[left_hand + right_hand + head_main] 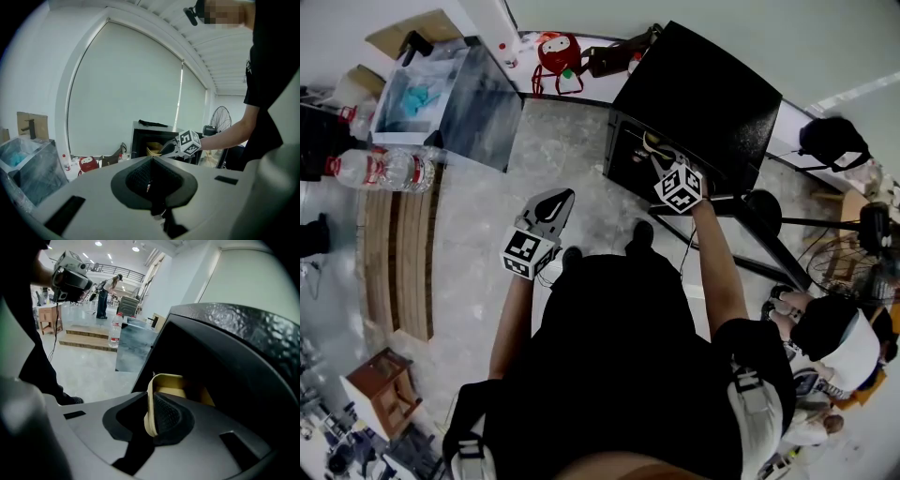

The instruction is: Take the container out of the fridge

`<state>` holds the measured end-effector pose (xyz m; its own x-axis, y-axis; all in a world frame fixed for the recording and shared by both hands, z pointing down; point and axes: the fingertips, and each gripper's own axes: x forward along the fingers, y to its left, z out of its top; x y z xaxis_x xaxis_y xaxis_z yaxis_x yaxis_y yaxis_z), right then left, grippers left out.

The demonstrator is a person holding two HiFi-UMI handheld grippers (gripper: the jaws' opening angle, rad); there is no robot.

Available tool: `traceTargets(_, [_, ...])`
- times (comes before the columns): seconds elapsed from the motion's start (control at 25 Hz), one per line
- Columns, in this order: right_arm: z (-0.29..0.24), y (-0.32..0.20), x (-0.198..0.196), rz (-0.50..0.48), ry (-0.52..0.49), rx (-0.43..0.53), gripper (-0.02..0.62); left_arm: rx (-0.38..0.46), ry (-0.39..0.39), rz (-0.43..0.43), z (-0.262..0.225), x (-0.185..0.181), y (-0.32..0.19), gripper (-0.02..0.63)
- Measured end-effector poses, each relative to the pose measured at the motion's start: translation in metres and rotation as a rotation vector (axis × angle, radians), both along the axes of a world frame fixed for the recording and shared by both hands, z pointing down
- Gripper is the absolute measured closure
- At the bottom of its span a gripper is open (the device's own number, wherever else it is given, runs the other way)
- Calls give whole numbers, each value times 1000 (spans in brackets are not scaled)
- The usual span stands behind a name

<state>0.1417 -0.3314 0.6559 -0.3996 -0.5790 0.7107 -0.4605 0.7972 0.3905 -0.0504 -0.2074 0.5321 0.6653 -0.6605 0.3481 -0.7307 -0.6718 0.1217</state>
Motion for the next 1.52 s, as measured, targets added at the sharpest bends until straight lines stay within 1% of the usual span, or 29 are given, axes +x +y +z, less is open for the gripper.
traceTargets(0.16, [0,1,-1,-2,-2,-10,560,-2,-7,5,0,-1,-1,588])
traceTargets(0.44, [-3,6,-6,-5,-17,-24,568,16,0,20,-4,-3,-1,588])
traceTargets(0.6, [-2,10,-8,-11,-8,-25,568,12,-3,33,-5,-3,0,588])
traceTargets(0.84, [-7,18,-16,-8,-30,-19,568,7,3,50,-5,-5,3,588])
traceTargets(1.2, [-20,31,-21,-22,-33,11,568,10,5,97,-4,1,9,587])
traceTargets(1.36, [-22,37,-21,-14,-27,11,568,-6,1,107,0,0,15,587])
traceTargets(1.52, [-27,43,-25,-12,-24,32,566,12,5,128,-3,1,17,588])
